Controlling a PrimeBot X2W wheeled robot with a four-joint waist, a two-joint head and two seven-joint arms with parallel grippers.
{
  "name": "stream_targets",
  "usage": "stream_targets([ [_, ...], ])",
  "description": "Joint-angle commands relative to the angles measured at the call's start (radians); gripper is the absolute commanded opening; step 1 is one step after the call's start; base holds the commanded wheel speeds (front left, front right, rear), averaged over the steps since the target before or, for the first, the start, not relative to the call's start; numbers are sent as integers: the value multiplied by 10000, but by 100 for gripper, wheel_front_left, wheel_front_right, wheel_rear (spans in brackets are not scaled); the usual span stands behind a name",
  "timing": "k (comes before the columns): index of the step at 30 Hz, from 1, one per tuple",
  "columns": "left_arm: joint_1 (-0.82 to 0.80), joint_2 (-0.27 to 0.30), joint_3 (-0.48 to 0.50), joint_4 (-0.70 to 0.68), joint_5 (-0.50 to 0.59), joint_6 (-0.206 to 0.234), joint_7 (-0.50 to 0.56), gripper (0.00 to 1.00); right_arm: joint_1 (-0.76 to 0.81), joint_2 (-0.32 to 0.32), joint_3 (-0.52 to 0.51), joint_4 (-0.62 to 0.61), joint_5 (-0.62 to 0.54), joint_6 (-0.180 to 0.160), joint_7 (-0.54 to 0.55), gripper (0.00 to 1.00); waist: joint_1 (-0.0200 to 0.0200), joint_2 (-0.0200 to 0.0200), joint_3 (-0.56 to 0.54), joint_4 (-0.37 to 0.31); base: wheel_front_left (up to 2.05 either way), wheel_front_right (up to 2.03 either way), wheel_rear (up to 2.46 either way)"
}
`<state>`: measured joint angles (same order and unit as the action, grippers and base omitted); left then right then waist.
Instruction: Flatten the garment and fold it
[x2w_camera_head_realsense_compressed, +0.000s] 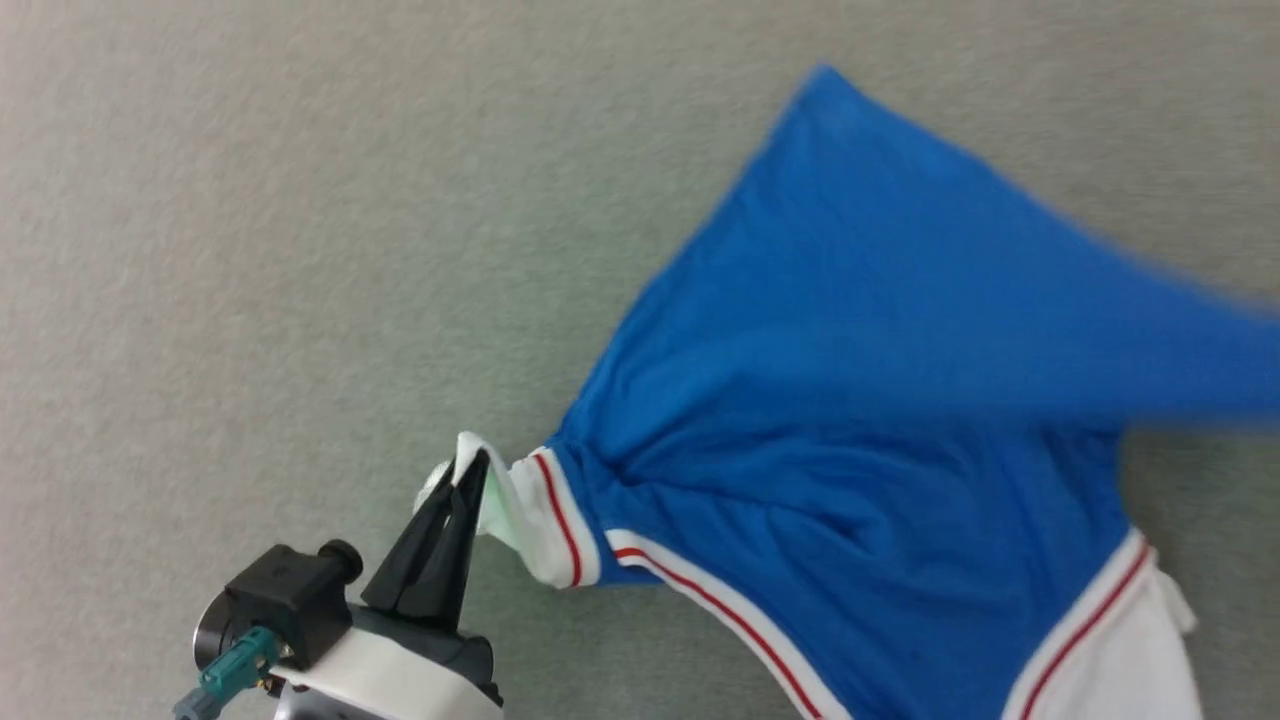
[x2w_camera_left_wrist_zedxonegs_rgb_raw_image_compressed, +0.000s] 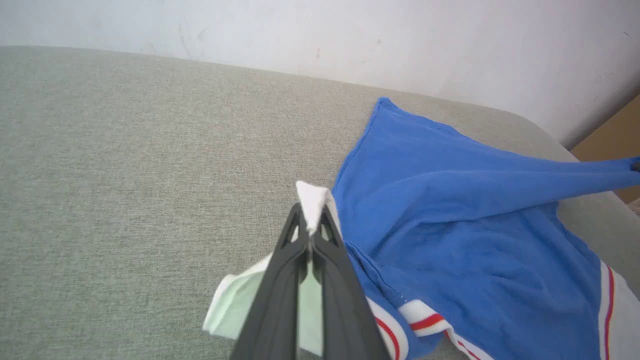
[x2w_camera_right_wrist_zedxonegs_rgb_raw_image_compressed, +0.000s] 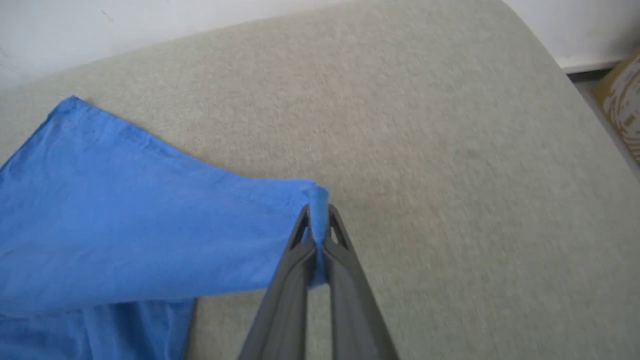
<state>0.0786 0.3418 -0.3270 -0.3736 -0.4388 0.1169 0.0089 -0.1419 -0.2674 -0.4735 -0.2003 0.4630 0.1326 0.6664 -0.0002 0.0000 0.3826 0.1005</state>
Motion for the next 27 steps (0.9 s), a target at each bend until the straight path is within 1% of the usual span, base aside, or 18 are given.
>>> stream_targets([
  [1, 75, 53, 10, -50, 8, 55, 26, 0, 609, 370, -280, -311, 121, -19, 82, 0, 2, 0, -573, -556, 0, 0, 0],
  [4, 198, 97, -2, -112, 5, 94, 67, 0, 2186, 1262, -882, -1008, 208, -19, 475, 0, 2, 0, -654, -608, 0, 0, 0],
  [6, 335, 111, 25, -149, -28, 154, 80, 0, 3097, 1616, -1081, -1266, 25, -19, 594, 0, 2, 0, -682, -644, 0, 0, 0],
  [8, 472, 135, 62, -143, -46, 225, 96, 0, 3633, 1849, -1123, -1159, -254, -19, 328, 0, 2, 0, -692, -668, 0, 0, 0],
  [11, 607, 187, 63, -61, -2, 301, 129, 0, 3781, 2016, -675, -443, -768, -19, -466, 0, 2, 0, -769, -720, 0, 0, 0],
  [17, 740, 192, 41, 12, -136, 362, 287, 0, 2778, 2111, 450, 1934, -1422, -19, -2121, 0, 2, 0, -1113, -876, 0, 0, 0],
  [18, 750, 206, 46, 12, -151, 371, 318, 0, 2633, 2085, 603, 2232, -1546, -19, -2337, 2, 2, 0, -1174, -902, 0, 0, 0],
  [19, 759, 221, 45, 3, -166, 373, 348, 0, 2515, 2060, 754, 2455, -1588, -19, -2466, 24, 2, 0, -1226, -920, 0, 0, 0],
  [20, 766, 236, 41, -11, -178, 372, 377, 0, 2400, 2061, 811, 2563, -1515, -19, -2589, 76, 2, 0, -1272, -931, 0, 0, 0],
  [21, 774, 251, 28, -27, -185, 366, 401, 0, 2324, 2046, 802, 2573, -1435, -19, -2694, 100, 2, 0, -1304, -929, 0, 0, 0],
  [24, 738, 242, -80, -99, -215, 294, 435, 0, 2497, 1684, 989, 1868, -1141, -19, -2599, 100, 2, 0, -1300, -809, 0, 0, 0],
  [26, 707, 169, -151, -158, -271, 256, 402, 0, 2671, 1477, 1027, 815, -601, -19, -2038, 100, 2, 0, -1246, -706, 0, 0, 0],
  [27, 707, 169, -151, -158, -271, 256, 402, 0, 2671, 1477, 1027, 815, -601, -19, -2038, 100, 2, 0, -1246, -706, 0, 0, 0],
])
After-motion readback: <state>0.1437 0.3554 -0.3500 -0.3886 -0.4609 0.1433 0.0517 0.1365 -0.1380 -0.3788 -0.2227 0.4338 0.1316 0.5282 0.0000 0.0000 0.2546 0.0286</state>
